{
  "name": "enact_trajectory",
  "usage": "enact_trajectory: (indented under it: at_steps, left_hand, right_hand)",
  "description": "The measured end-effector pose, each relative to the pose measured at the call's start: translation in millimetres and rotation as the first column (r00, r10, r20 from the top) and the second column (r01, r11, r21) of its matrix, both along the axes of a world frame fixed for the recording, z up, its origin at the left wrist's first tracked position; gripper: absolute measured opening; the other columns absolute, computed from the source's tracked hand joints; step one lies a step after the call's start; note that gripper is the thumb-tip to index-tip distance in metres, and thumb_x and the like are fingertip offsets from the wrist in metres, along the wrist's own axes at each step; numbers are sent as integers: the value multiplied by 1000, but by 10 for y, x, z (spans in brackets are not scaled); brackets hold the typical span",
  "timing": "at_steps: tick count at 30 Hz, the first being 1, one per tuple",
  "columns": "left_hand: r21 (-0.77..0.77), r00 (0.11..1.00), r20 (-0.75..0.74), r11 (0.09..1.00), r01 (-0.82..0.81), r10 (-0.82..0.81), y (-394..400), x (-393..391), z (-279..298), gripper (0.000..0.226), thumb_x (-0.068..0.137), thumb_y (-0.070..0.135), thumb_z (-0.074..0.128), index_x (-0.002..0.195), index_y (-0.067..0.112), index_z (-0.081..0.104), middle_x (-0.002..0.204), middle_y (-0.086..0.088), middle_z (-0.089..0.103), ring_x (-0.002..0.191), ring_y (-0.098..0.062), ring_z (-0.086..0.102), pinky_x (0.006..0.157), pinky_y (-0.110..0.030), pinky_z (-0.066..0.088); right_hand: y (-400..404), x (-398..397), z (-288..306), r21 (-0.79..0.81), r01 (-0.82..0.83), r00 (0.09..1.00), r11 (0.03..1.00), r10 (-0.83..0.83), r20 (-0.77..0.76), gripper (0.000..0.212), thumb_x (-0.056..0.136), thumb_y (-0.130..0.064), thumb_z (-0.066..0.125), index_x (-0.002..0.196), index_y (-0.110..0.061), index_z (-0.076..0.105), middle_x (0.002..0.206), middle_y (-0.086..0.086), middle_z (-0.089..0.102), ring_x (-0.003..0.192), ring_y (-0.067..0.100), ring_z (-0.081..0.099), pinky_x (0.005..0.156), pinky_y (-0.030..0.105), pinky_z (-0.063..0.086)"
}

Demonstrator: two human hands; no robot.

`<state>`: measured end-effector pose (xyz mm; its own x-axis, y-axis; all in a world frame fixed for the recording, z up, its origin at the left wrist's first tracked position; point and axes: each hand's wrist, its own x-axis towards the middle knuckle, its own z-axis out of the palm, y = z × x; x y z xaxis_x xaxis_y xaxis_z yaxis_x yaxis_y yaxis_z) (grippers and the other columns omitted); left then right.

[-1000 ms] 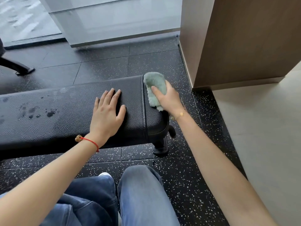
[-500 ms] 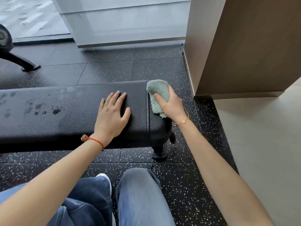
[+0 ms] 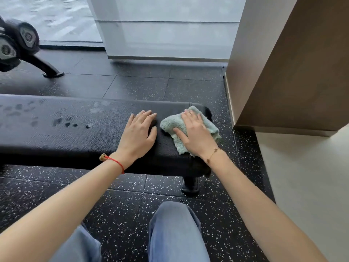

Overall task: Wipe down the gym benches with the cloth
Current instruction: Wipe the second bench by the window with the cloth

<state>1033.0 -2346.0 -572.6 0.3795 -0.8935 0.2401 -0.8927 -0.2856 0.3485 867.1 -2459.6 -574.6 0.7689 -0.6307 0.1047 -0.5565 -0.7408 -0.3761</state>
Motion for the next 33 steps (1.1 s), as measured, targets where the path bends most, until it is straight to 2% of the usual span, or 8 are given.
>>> enact_trajectory:
  at_steps: [4, 9, 12, 16, 20, 24, 30, 33]
  left_hand:
    - [-17, 995, 73, 997, -69, 70, 375, 681, 114, 50, 95, 24, 50, 143, 14, 44, 151, -6, 41, 144, -21, 31, 122, -42, 13]
    - [16, 973, 140, 982, -187, 183, 1069, 1682, 108, 50, 93, 20, 56, 141, 12, 47, 148, -11, 45, 140, -28, 37, 119, -48, 20]
    - [48, 961, 171, 972, -229, 217, 1399, 2189, 77, 49, 91, 16, 59, 139, 9, 50, 146, -14, 47, 138, -31, 39, 118, -51, 23]
    - [58, 953, 188, 966, -252, 237, 1696, 2729, 72, 49, 92, 17, 58, 140, 8, 49, 147, -16, 46, 139, -31, 38, 117, -51, 22]
    - [64, 954, 181, 965, -255, 240, 1894, 3138, 78, 50, 94, 19, 57, 142, 9, 46, 149, -14, 43, 141, -30, 35, 118, -50, 20]
    - [99, 968, 129, 969, -227, 214, 1960, 3343, 46, 52, 96, 26, 53, 145, 12, 43, 152, -13, 39, 144, -28, 30, 119, -50, 18]
    - [57, 973, 28, 971, -231, 230, 1972, 3436, -67, 63, 86, 42, 37, 143, 17, 46, 152, -8, 39, 144, -25, 29, 120, -49, 14]
    - [28, 976, 30, 976, -218, 217, 1988, 3496, -120, 61, 87, 44, 38, 142, 19, 47, 151, -6, 41, 143, -24, 31, 120, -48, 15]
  right_hand:
    - [261, 677, 53, -22, -115, 990, 993, 113, -80, 69, 103, -45, 33, 154, -4, 13, 163, 12, 9, 151, 21, 0, 123, 36, -4]
    - [844, 1138, -54, -14, -397, 918, 918, 397, -19, 68, 100, -46, 41, 153, -6, 23, 162, 10, 16, 151, 20, 7, 122, 30, -5]
    - [636, 1337, -23, 2, -330, 944, 944, 330, 21, 64, 100, -45, 43, 152, -11, 28, 161, 4, 21, 151, 16, 9, 123, 27, -2]
    - [524, 2121, 69, -21, -139, 989, 990, 138, -60, 65, 102, -45, 38, 154, -9, 21, 163, 8, 15, 151, 20, 6, 123, 32, -4]
    - [1107, 2600, 47, -2, -270, 963, 963, 270, -19, 65, 102, -44, 39, 154, -8, 21, 162, 8, 16, 151, 19, 6, 123, 34, -2]
    - [1440, 2166, -16, -23, -431, 902, 902, 431, 23, 66, 99, -51, 39, 153, -17, 27, 160, -3, 20, 150, 10, 9, 123, 28, -1]
    - [895, 2725, 125, -5, -123, 992, 992, 122, -15, 62, 100, -39, 46, 152, -10, 28, 161, 7, 21, 151, 18, 10, 124, 33, 1]
    - [1164, 3218, 88, 1, -181, 983, 983, 181, -3, 61, 101, -38, 45, 152, -9, 28, 161, 8, 22, 151, 19, 11, 124, 34, 0]
